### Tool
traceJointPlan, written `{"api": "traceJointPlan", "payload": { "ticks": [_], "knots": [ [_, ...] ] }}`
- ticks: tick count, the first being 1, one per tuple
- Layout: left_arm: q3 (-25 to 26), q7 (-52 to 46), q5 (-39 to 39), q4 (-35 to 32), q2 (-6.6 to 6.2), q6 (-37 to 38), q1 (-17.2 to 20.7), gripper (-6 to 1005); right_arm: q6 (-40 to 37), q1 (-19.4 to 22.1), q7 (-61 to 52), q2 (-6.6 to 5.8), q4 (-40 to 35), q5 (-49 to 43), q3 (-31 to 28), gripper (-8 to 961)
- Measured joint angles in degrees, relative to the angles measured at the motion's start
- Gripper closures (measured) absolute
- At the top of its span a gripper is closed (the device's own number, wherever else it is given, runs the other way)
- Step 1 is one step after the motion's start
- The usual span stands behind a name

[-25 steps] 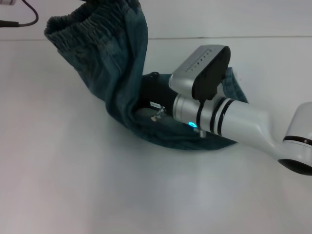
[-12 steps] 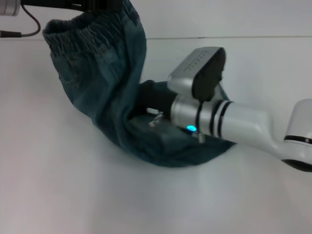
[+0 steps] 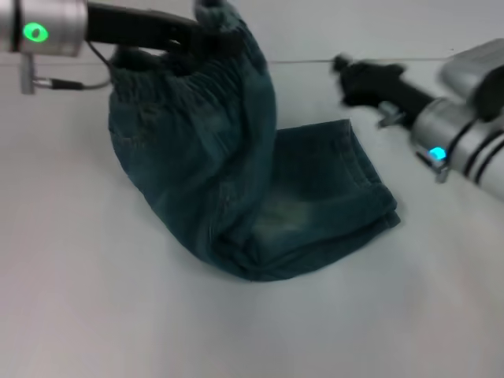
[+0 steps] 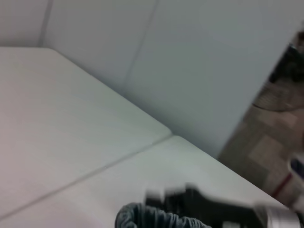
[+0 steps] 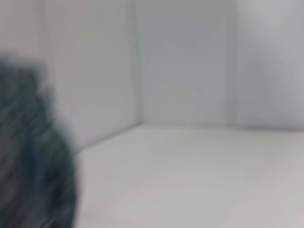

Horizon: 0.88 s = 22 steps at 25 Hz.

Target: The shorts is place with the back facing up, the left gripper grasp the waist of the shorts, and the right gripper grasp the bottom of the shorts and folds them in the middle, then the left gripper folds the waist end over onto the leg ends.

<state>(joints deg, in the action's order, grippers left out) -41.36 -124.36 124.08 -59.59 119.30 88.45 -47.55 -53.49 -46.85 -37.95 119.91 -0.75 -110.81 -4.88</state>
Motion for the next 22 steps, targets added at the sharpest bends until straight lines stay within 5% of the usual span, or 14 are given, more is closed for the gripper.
{"api": "traceJointPlan", "payload": {
  "ticks": [8,15,22],
  "knots": [
    [-8.2,1.8,-0.6,7.9,4.46,-8.6,-2.7,876,-9.2,6.1,-0.1,-0.10,-1.3,15.2,-4.9,916],
    [-15.6,2.3,-3.9,20.9,4.84,-20.2,-7.3,872,-9.8,7.2,-0.1,0.07,-0.6,16.8,-4.8,911],
    [-17.0,6.8,-12.0,21.9,4.83,-21.7,-4.5,575,-10.4,7.6,-1.1,0.01,0.3,16.4,-1.8,906]
  ]
}}
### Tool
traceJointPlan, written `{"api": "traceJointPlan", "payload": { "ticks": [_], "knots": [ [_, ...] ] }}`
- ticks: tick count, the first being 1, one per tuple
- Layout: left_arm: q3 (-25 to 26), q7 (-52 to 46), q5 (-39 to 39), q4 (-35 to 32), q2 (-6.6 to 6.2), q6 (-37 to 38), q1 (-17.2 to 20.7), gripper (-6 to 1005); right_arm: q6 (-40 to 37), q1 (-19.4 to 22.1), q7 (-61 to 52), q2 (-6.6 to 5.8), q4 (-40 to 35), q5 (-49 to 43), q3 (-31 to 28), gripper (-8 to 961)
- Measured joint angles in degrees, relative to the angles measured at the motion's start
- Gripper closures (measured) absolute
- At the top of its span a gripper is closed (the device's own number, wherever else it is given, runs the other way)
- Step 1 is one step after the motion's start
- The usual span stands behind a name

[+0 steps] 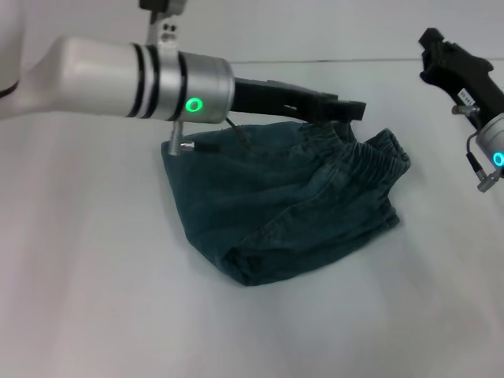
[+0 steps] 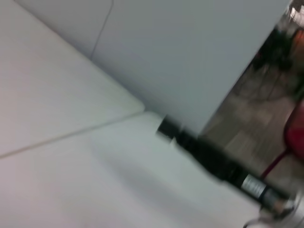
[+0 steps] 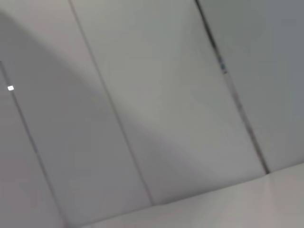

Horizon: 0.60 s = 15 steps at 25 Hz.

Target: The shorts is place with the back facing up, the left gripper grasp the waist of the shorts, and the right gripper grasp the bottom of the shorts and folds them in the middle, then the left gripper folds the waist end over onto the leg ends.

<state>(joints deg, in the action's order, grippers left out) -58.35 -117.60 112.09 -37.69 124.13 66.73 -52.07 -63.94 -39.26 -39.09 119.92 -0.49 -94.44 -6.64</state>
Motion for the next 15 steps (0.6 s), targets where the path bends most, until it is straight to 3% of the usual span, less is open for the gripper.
{"api": "traceJointPlan", "payload": {
  "ticks": [3,6,10,15],
  "knots": [
    [0.6,2.5,-5.6,-2.2,-0.18,2.0,4.3,438,-3.4,0.5,-4.3,-0.25,-1.9,-0.3,5.5,904],
    [2.5,5.2,-10.0,-5.1,-0.20,5.6,10.0,385,-8.7,1.3,-9.9,-0.28,-6.3,-1.8,12.2,902],
    [10.1,9.9,-13.7,-7.1,-0.45,15.2,18.2,314,-14.5,3.0,-26.4,-0.37,-16.8,-4.9,21.6,899],
    [20.8,13.4,-12.9,-7.3,-1.32,24.4,25.5,226,-26.1,6.9,-44.0,-0.71,-32.9,-9.3,32.1,719]
  ]
}}
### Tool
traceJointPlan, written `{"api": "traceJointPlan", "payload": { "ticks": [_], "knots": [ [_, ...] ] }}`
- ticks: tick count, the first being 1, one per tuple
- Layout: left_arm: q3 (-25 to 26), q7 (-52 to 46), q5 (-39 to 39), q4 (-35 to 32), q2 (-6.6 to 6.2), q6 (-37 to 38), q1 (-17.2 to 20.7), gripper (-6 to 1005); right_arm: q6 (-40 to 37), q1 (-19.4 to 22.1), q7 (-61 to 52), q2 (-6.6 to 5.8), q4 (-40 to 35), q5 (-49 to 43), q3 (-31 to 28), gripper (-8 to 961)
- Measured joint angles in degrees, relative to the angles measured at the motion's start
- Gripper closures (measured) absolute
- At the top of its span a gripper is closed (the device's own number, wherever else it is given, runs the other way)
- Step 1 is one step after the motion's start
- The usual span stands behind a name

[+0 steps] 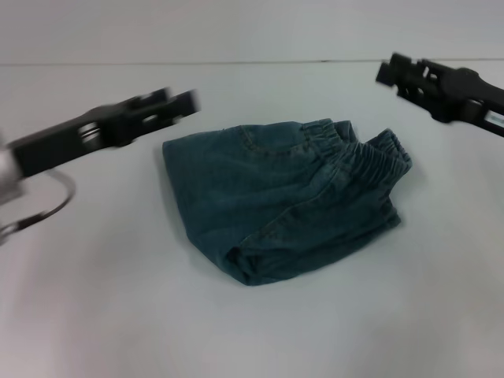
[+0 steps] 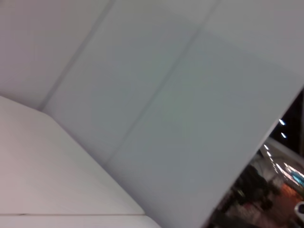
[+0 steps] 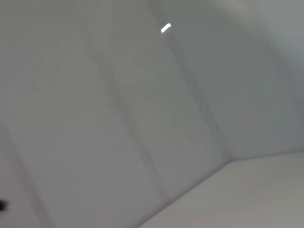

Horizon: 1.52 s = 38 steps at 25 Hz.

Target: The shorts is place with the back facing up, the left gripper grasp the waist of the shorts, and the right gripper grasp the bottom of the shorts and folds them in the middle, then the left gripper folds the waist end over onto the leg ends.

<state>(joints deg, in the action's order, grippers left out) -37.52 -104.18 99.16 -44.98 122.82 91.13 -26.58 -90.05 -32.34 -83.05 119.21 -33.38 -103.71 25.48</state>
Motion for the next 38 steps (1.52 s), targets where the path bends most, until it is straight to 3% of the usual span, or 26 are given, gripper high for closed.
{"api": "traceJointPlan", "payload": {
  "ticks": [5,9,11,24,38],
  "knots": [
    [5.8,1.8,5.7,-1.4,-1.67,6.7,5.7,65,-14.3,3.8,-10.7,-1.61,-13.4,-4.7,5.6,481],
    [7.3,4.1,15.9,-5.2,-1.13,9.8,8.4,65,-19.5,5.4,-14.3,-2.29,-18.3,-13.7,5.6,322],
    [7.3,4.2,17.1,-5.4,-1.04,10.0,8.6,65,-19.4,5.7,-14.3,-2.39,-18.3,-15.2,5.4,242],
    [5.8,2.4,19.6,-5.7,-0.91,12.0,7.0,65,-15.7,8.1,-14.4,-2.15,-18.0,-18.4,4.3,6],
    [4.1,1.1,20.1,-5.7,-1.09,13.3,6.1,65,-14.4,8.2,-14.5,-1.97,-17.3,-18.5,4.6,7]
  ]
}}
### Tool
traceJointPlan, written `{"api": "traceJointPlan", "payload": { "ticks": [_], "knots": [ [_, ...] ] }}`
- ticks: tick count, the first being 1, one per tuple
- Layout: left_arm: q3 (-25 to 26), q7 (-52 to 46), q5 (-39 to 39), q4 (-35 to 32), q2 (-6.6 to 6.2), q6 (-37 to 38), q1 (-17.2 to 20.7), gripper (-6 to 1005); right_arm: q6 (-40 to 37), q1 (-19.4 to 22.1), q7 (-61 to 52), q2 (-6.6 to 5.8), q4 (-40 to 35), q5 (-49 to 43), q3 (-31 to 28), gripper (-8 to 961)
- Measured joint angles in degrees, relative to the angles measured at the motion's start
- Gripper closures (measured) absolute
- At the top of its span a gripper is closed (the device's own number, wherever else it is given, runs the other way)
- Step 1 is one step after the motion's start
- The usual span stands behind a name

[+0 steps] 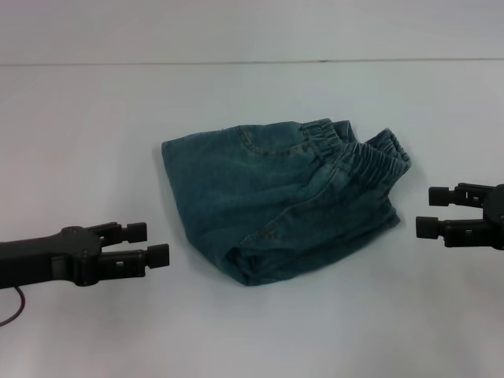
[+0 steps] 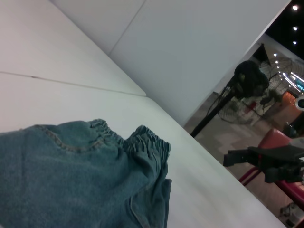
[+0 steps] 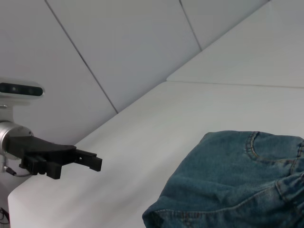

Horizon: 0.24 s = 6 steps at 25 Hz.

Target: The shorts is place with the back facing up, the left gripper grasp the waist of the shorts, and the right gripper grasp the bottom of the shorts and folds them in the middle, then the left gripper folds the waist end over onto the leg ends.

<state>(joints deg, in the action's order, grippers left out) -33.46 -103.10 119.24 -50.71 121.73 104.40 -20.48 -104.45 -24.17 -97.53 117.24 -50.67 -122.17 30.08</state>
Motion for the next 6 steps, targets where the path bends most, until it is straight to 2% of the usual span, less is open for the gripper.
{"api": "traceJointPlan", "payload": {
  "ticks": [6],
  "knots": [
    [-0.5,-0.2,0.8,0.2,0.04,0.0,-0.6,65,0.4,0.0,0.0,0.07,0.5,0.0,0.2,7]
  ]
}}
